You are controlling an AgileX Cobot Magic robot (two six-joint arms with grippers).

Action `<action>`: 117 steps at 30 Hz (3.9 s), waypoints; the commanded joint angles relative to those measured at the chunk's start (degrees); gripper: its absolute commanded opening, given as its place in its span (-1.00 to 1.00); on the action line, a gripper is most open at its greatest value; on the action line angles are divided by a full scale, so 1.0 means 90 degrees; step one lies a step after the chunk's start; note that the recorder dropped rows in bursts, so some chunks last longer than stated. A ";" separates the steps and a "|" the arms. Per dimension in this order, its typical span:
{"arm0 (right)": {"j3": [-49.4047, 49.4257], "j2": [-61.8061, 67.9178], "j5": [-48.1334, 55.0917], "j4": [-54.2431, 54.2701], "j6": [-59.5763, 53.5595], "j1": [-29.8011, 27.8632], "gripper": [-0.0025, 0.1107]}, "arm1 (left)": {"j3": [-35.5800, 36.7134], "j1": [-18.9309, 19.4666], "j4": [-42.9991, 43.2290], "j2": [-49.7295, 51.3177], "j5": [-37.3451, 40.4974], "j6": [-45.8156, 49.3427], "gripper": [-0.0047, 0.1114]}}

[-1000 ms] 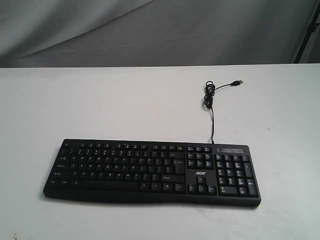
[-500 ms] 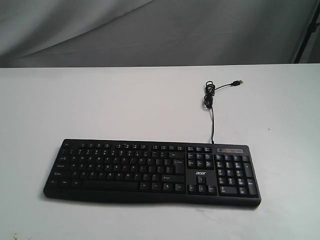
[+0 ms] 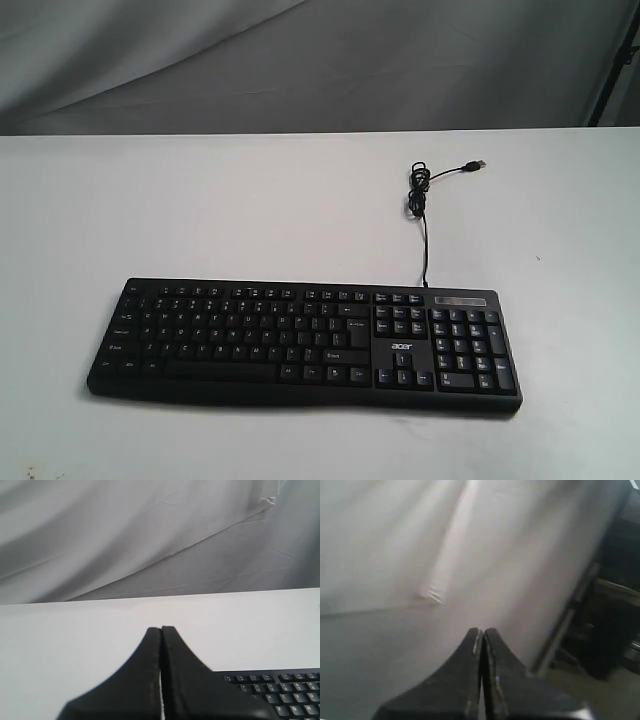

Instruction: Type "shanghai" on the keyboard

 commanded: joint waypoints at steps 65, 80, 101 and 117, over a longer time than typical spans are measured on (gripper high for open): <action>-0.5192 0.8416 0.5759 1.1259 -1.1615 0.6884 -0.96 | 0.0011 -0.0041 0.0000 -0.0016 -0.0038 -0.0017 -0.92; -0.5192 0.8616 0.5871 1.1348 -1.1628 0.6884 -0.96 | 0.0011 -0.0041 0.0000 -0.0016 -0.0038 -0.0017 -0.92; -0.2903 0.6725 0.4793 1.1139 -1.1398 0.6486 -0.96 | 0.0011 -0.0041 0.0000 -0.0016 -0.0038 -0.0017 -0.92; -0.2503 0.6901 0.4461 1.1592 -1.1599 0.6452 -0.96 | 0.0011 -0.0041 0.0000 -0.0016 -0.0038 -0.0017 -0.92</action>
